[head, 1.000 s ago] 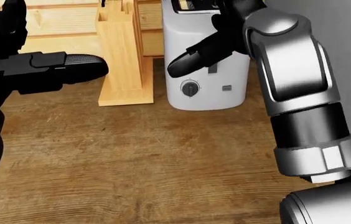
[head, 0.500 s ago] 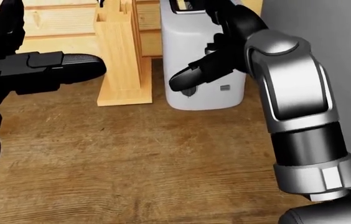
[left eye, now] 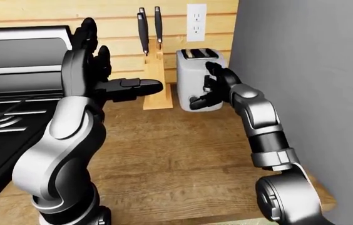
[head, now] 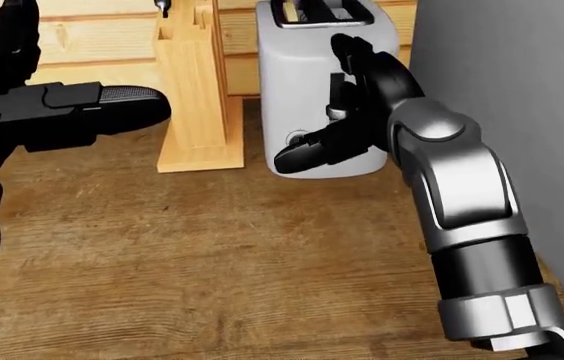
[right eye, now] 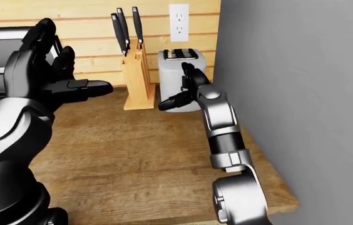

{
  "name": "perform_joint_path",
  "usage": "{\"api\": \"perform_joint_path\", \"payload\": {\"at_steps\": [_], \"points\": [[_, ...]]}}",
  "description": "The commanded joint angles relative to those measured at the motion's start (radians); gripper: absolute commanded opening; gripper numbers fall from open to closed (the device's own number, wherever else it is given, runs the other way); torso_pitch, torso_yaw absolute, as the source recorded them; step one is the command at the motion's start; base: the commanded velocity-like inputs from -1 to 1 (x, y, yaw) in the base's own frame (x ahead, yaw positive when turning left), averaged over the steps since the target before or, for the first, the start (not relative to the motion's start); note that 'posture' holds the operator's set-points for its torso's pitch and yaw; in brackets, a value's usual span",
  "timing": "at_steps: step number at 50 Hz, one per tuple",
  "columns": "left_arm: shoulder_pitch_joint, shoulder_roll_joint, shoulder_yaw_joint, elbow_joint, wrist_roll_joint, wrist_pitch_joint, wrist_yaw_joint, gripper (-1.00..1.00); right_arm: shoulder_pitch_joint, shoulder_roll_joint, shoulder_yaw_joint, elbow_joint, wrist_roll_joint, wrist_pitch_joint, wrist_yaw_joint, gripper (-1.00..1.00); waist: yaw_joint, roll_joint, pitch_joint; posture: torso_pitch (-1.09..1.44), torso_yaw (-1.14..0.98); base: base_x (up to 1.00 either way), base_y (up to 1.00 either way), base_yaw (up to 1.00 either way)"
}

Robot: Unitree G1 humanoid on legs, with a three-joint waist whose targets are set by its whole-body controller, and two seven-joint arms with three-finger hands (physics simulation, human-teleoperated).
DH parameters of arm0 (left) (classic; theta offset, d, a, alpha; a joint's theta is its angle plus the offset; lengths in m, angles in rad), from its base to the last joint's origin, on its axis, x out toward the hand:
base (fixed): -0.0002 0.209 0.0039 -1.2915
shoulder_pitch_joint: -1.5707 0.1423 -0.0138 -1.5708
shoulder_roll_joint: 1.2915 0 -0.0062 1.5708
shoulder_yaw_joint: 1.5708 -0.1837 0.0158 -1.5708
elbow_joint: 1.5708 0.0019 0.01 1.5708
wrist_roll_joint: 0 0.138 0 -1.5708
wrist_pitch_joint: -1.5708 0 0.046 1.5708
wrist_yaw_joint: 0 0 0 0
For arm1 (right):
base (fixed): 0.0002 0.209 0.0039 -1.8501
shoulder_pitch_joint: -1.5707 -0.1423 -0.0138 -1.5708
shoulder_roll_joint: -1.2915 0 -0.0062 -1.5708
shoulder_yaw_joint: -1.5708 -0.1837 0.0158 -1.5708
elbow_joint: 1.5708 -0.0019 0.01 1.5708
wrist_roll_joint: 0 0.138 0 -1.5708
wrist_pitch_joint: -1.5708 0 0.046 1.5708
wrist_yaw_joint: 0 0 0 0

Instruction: Push down the lever of the toaster to turn it on.

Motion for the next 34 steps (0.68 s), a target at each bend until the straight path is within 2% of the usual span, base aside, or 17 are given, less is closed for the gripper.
{"api": "perform_joint_path", "payload": {"at_steps": [1, 13, 22, 34], "points": [[-0.031, 0.008, 0.008, -0.016, 0.001, -0.023, 0.001, 1.00, -0.007, 0.003, 0.006, 0.004, 0.020, 0.015, 0.009, 1.00, 0.001, 0.002, -0.005, -0.30, 0.00, 0.00, 0.00, 0.00], [-0.026, 0.011, 0.008, -0.012, -0.003, -0.028, 0.004, 1.00, 0.054, 0.023, 0.003, 0.102, 0.069, -0.106, -0.019, 1.00, -0.003, 0.003, -0.009, -0.30, 0.00, 0.00, 0.00, 0.00], [-0.031, 0.016, 0.015, -0.015, -0.011, -0.021, 0.006, 1.00, 0.089, 0.027, 0.004, 0.116, 0.092, -0.145, -0.031, 1.00, -0.003, 0.001, -0.011, -0.30, 0.00, 0.00, 0.00, 0.00], [-0.037, 0.017, 0.013, -0.009, -0.011, -0.022, 0.009, 1.00, 0.084, 0.020, 0.005, 0.134, 0.096, -0.153, -0.029, 1.00, -0.003, 0.000, -0.013, -0.30, 0.00, 0.00, 0.00, 0.00]]}}
